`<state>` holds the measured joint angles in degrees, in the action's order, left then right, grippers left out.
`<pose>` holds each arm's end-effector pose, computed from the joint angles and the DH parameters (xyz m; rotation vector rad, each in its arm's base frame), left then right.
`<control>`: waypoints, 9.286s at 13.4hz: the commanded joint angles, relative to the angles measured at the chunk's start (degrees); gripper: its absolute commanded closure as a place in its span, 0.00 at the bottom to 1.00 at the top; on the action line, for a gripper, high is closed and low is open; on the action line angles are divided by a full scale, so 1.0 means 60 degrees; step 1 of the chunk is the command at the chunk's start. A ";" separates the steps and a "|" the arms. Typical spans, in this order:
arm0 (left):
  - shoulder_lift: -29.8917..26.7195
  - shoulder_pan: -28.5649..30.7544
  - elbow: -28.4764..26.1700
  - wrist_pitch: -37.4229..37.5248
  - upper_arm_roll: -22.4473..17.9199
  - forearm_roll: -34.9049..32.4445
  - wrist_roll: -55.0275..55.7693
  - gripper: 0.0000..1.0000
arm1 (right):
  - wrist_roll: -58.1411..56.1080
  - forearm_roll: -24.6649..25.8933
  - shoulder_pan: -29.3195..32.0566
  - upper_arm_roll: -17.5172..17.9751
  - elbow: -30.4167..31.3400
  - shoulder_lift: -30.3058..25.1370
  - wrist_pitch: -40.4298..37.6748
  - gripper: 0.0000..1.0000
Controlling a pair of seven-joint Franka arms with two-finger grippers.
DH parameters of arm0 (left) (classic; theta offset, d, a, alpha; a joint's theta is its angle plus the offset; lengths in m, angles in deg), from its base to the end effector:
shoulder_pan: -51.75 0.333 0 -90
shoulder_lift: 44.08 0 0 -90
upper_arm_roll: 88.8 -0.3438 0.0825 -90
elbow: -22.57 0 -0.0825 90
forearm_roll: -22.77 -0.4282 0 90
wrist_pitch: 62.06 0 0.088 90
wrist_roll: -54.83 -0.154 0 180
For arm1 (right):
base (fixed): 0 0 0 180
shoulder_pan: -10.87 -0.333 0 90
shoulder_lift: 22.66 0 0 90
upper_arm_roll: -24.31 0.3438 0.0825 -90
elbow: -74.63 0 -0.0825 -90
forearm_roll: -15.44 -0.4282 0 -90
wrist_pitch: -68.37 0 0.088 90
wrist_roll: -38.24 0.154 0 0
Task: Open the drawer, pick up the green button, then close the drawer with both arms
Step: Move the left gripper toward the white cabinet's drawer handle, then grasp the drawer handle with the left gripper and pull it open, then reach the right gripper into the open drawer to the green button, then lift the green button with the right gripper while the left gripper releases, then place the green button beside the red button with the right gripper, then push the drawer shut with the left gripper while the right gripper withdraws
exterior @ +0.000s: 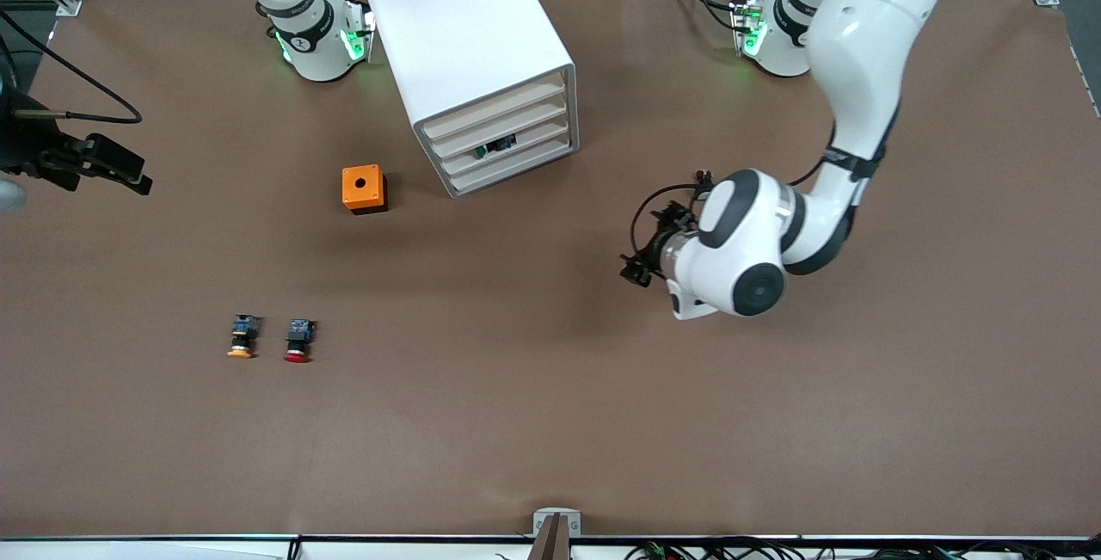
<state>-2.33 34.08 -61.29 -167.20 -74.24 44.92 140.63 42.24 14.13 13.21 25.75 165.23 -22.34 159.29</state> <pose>0.6012 -0.4075 0.2063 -2.5066 -1.6029 0.9625 0.6019 -0.0060 0.5980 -3.1157 0.1339 0.0010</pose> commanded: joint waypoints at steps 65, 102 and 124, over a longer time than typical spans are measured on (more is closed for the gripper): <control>-0.0132 -0.0277 0.1877 0.2274 -0.3395 0.1617 0.2867 0.01 | 1.6662 0.0085 -0.7978 -0.0006 0.1409 0.5249 0.7581 0.13; 0.1420 -0.3587 0.1774 -0.1739 -0.3130 -0.1026 -0.6684 0.01 | 0.1691 -0.0691 -0.2001 -0.0006 0.1011 0.6318 0.7491 0.99; 0.1230 -0.6092 0.1247 -0.0832 -0.2427 -0.0703 -0.4267 0.01 | 0.1167 -0.0588 -0.0977 0.0023 0.1057 0.3333 0.5593 0.00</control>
<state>6.25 -1.35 -52.73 -173.18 -88.95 40.03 114.13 52.14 10.45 5.29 24.88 169.25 1.88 195.13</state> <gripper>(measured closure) 0.004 0.000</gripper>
